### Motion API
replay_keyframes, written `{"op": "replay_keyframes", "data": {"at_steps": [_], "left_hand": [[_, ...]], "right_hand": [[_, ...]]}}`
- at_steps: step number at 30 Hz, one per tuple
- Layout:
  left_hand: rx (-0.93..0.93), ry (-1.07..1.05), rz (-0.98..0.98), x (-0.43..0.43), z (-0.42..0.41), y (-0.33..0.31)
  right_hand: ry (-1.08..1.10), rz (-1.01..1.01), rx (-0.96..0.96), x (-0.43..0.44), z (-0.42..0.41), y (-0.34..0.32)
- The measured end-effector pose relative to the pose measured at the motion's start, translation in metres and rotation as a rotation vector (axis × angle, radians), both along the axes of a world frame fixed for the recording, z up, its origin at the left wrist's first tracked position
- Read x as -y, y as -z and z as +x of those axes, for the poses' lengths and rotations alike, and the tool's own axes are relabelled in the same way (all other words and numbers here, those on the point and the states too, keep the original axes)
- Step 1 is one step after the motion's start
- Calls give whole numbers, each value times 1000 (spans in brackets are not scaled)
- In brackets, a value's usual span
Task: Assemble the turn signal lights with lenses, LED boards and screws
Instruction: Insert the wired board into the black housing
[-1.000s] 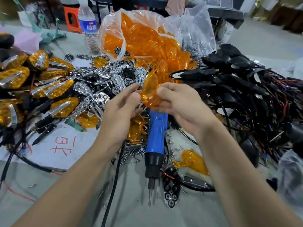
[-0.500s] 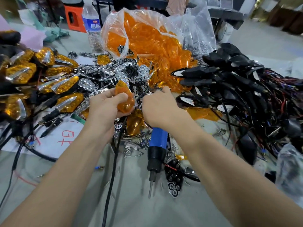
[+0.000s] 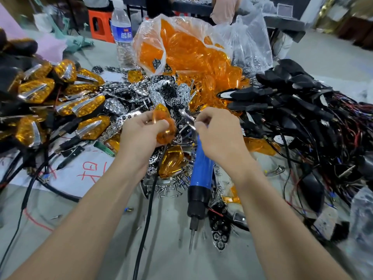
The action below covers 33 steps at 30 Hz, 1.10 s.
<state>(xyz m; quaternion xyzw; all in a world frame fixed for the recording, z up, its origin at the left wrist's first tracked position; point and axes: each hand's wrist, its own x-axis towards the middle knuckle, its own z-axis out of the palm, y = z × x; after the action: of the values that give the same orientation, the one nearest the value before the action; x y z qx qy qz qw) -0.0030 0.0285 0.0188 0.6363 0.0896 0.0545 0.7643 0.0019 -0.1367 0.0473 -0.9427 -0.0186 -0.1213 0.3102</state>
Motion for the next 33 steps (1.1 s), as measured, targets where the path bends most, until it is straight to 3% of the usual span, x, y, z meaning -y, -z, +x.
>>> {"op": "replay_keyframes", "data": {"at_steps": [3, 7, 14, 23, 29, 33], "left_hand": [[-5, 116, -14, 3, -3, -2], [6, 200, -61, 6, -3, -1], [38, 275, -111, 5, -2, 6], [77, 318, -111, 14, -5, 6], [48, 161, -64, 18, -5, 9], [28, 186, -101, 19, -8, 8]], "right_hand": [[-67, 476, -139, 3, -11, 2], [-171, 788, -213, 8, -18, 8], [-257, 748, -208, 10, -22, 14], [-139, 565, 22, 9, -26, 23], [-144, 766, -38, 9, -25, 31], [-209, 899, -88, 5, -25, 33]]}}
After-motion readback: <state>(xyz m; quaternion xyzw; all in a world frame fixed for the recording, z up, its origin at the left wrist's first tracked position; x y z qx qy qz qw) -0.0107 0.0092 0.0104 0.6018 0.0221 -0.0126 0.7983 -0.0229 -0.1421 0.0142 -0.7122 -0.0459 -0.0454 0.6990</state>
